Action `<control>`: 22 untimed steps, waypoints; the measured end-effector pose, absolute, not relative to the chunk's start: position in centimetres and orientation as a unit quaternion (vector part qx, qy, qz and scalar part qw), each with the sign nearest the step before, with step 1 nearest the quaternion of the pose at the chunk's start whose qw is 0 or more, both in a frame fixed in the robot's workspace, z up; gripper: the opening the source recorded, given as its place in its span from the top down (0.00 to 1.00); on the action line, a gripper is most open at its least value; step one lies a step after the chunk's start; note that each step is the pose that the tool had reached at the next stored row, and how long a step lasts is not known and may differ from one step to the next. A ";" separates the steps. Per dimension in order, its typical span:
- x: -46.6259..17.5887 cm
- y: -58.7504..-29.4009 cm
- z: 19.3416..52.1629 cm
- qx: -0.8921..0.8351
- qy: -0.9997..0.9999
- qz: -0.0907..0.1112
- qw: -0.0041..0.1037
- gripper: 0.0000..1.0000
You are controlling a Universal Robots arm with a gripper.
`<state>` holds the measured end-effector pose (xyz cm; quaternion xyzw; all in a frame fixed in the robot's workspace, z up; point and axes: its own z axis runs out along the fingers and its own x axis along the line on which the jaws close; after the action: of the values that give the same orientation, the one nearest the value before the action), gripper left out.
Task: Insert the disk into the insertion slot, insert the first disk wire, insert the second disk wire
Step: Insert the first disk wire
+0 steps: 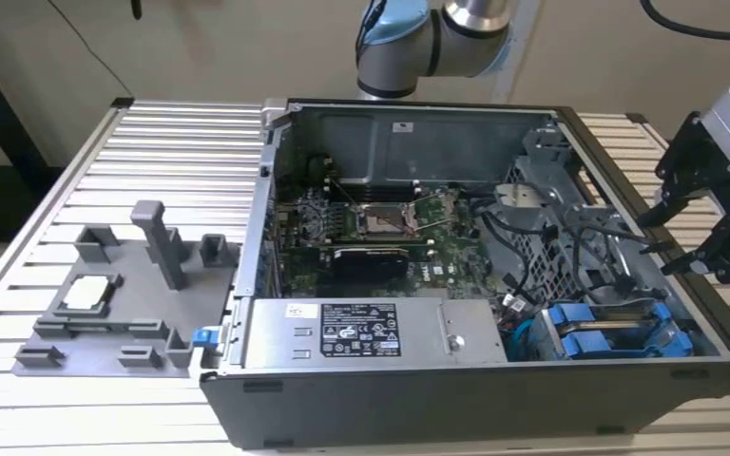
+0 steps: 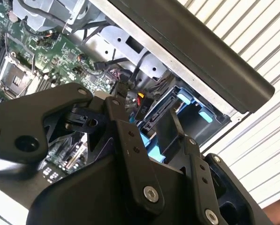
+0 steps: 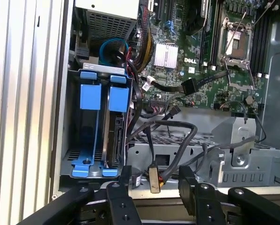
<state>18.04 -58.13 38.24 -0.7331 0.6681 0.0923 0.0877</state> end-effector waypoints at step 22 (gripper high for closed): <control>18.0 -58.1 38.2 -0.733 0.668 0.092 0.088 0.81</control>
<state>18.04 -58.13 38.24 -0.7332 0.6680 0.0923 0.0877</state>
